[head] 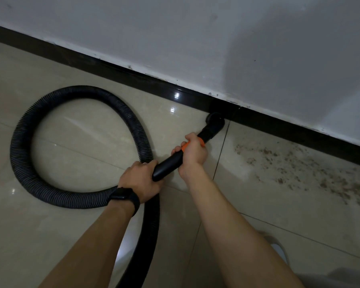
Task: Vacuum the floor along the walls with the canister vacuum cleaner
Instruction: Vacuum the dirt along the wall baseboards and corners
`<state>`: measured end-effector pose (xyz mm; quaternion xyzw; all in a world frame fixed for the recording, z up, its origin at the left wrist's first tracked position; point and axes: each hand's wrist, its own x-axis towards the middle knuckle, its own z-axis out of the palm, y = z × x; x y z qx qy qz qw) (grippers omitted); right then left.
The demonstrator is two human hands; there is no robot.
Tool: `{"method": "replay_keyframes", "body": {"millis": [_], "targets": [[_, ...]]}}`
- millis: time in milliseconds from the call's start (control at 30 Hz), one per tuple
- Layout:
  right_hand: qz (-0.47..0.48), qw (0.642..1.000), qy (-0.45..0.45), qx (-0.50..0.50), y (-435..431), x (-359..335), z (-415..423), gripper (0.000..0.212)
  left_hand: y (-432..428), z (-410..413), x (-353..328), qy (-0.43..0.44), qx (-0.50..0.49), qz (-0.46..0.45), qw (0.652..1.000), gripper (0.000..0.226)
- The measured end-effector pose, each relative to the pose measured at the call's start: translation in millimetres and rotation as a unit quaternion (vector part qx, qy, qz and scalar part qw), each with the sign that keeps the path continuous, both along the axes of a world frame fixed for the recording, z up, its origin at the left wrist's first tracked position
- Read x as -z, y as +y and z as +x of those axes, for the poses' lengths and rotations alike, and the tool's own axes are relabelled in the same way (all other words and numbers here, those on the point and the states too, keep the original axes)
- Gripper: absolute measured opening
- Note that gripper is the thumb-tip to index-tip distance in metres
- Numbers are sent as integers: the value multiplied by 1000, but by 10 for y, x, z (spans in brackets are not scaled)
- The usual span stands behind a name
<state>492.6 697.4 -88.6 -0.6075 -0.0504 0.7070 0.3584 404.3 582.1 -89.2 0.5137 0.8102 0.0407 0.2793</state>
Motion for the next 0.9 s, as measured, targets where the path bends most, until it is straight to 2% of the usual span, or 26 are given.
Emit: {"method": "replay_keyframes", "body": {"millis": [100,200,300,467,633,733,900], "targets": [[9,999,-20,-29,-1,-5,-171,15,-54,-98,3,-40,-50,-24,998,15],[22,997,-40,-70,11,0,-336,11,-89,-182,-52,-101,-101,-24,990,15],[26,995,-57,-83,31,-1,-393,13,-104,-210,-139,-114,-115,-12,987,19],[11,999,-40,-1,-219,-49,-90,13,-168,-160,-217,-58,-13,-40,997,13],[-17,994,25,101,-710,-104,324,11,-283,-101,-301,47,147,-50,987,22],[-46,990,40,125,-850,-114,449,12,-375,-38,-283,50,198,-53,977,19],[-53,991,31,119,-831,-105,631,11,-398,186,-192,38,224,-53,972,21]]}}
